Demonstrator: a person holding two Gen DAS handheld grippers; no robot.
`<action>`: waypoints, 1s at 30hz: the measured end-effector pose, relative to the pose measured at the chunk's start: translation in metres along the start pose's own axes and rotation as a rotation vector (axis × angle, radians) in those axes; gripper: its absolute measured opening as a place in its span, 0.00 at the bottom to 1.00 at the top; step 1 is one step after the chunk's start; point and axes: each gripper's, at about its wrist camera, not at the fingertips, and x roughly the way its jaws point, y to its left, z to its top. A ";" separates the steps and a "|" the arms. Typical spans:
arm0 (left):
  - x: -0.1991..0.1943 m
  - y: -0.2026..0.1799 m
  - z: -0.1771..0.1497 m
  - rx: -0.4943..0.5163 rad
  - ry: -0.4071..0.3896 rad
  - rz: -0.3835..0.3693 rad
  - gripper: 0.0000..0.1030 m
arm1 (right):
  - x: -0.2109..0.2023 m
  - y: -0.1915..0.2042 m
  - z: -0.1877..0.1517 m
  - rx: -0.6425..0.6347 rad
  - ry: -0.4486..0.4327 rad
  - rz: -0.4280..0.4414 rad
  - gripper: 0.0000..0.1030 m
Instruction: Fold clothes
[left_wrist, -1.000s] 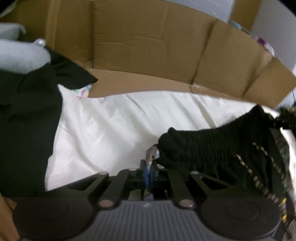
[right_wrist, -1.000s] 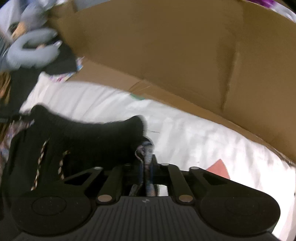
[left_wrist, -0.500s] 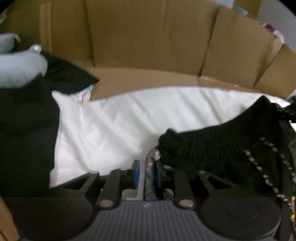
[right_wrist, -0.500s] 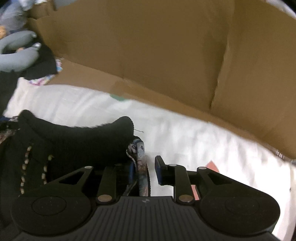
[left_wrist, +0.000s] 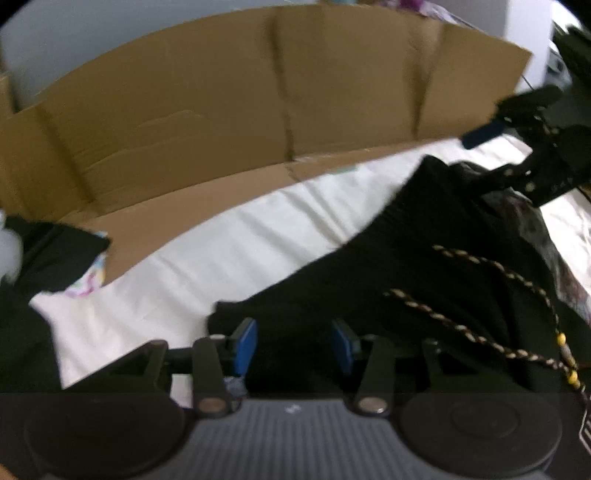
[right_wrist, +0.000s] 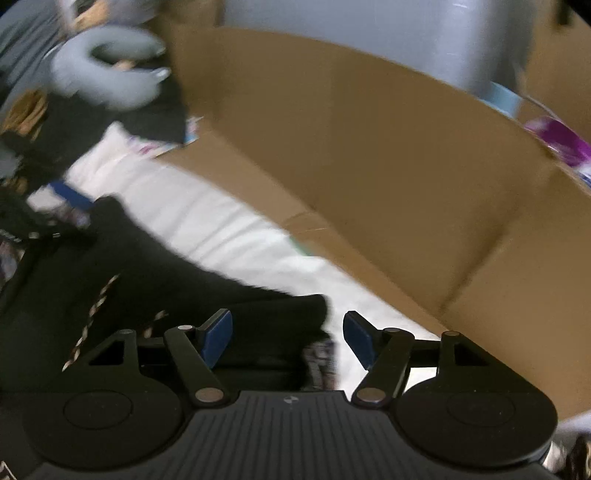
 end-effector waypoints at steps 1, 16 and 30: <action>0.003 -0.003 0.002 0.012 0.002 -0.016 0.46 | 0.005 0.005 0.002 -0.019 0.009 0.020 0.70; 0.041 -0.034 0.034 0.189 0.093 -0.144 0.55 | 0.043 0.040 0.018 -0.258 0.126 0.193 0.71; 0.035 -0.041 0.013 0.316 0.086 -0.190 0.18 | 0.057 0.054 0.015 -0.392 0.184 0.258 0.37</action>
